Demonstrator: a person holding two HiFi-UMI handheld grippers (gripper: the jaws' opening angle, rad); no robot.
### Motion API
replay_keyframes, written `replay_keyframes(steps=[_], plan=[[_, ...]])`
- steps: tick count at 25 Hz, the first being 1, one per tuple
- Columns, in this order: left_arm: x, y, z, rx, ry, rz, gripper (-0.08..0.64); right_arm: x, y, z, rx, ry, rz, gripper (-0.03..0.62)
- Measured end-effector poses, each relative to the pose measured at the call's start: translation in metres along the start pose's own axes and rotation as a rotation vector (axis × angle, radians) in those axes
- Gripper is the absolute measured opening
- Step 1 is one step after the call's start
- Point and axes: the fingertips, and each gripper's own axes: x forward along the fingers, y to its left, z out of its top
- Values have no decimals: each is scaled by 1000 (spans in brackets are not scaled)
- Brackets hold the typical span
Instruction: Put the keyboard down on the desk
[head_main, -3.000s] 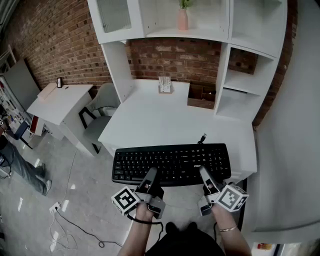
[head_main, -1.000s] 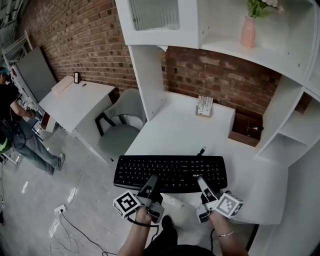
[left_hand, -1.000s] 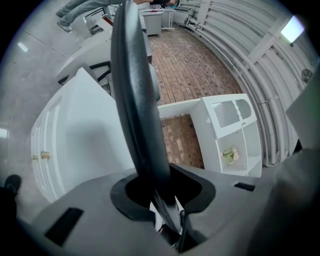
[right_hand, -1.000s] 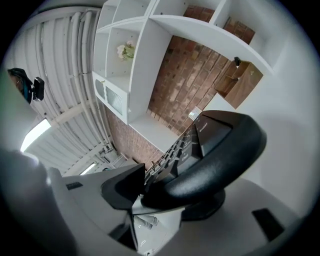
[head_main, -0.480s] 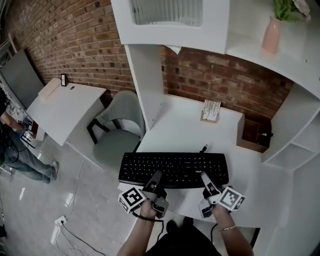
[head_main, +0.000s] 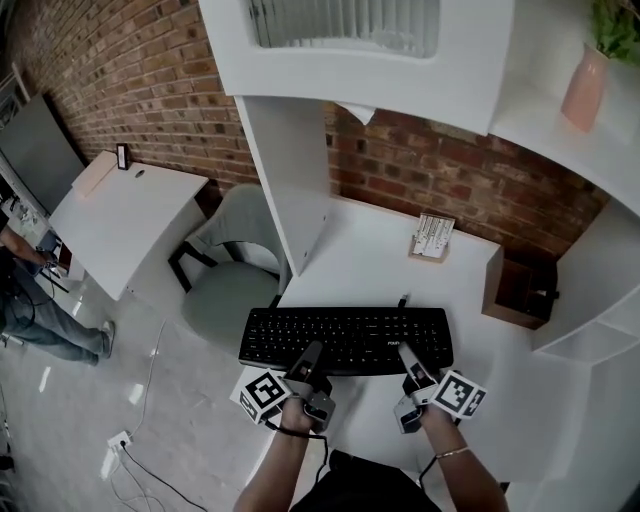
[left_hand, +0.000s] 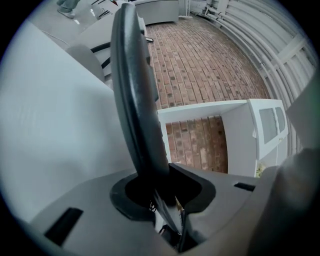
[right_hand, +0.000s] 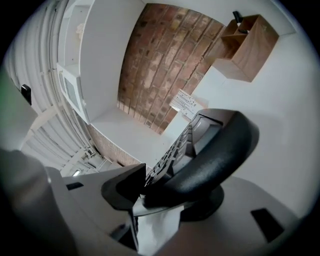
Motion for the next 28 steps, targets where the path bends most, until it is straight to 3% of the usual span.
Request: replay_keyframes(steps=[12, 28], plan=[[34, 21, 11, -8, -17, 29, 86, 34, -24, 13, 11, 43, -4, 184], [47, 41, 15, -44, -11, 103, 94, 45, -42, 17, 149, 43, -49, 143]])
